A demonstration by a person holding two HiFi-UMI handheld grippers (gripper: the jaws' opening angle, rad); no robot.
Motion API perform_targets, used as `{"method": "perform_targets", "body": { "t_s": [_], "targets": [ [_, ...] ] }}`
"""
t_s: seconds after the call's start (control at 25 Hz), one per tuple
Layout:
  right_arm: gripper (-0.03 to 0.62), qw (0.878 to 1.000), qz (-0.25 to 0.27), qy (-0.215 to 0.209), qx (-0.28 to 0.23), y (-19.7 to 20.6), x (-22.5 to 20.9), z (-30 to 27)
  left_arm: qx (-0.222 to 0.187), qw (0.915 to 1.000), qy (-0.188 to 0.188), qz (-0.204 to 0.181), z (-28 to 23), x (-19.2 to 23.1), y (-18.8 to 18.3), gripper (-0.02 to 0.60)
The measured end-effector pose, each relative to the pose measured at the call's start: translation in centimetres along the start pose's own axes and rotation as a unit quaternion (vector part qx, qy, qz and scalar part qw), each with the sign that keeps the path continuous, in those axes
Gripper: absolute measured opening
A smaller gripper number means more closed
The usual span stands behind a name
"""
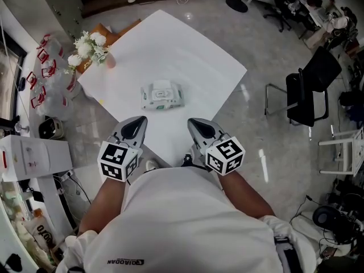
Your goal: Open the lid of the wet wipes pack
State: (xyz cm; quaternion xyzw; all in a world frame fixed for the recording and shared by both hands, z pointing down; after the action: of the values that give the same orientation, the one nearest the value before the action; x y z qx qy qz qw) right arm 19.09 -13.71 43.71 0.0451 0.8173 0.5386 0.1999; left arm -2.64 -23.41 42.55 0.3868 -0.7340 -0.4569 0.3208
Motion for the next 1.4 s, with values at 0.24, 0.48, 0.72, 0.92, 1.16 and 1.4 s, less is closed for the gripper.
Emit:
{"method": "perform_targets", "body": {
  "t_s": [0.24,0.48,0.72,0.92,1.16,1.4],
  "targets": [
    [0.005,1.000,0.004,-0.001,0.002,0.29,0.58,0.07,-0.002,1.0000,0.000,-0.004,0.24,0.03,-0.02,0.008],
    [0.005,1.000,-0.002,-0.001,0.006,0.57,0.51,0.09,0.000,1.0000,0.003,-0.002,0.04,-0.07,0.02,0.008],
    [0.005,1.000,-0.004,-0.002,0.008,0.72,0.72,-0.05,0.000,1.0000,0.003,-0.001,0.12,-0.06,0.10,0.008],
    [0.005,1.000,-0.002,-0.005,0.008,0.45,0.83,-0.22,-0.001,1.0000,0.003,-0.003,0.13,-0.13,-0.10,0.008],
    [0.005,1.000,-0.001,-0.005,0.010,0.57,0.73,-0.47,0.000,1.0000,0.003,-0.003,0.10,-0.11,0.11,0.008],
    [0.005,1.000,0.000,-0.005,0.014,0.57,0.65,-0.72,0.000,1.0000,0.003,-0.003,-0.01,-0.09,-0.02,0.008]
  ]
}}
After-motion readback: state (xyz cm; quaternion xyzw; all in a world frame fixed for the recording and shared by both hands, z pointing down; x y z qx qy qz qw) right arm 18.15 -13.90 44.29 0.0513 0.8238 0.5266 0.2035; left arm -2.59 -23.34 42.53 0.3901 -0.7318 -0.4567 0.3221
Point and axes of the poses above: the fingertips, and each gripper's own axes: z backward along the fingers, x to its left, y out of its underside, the point moved 8 cm from there along z, backward along the fingers, and after that the axes turned 2 degrees about -z, right-handed, at the moved point
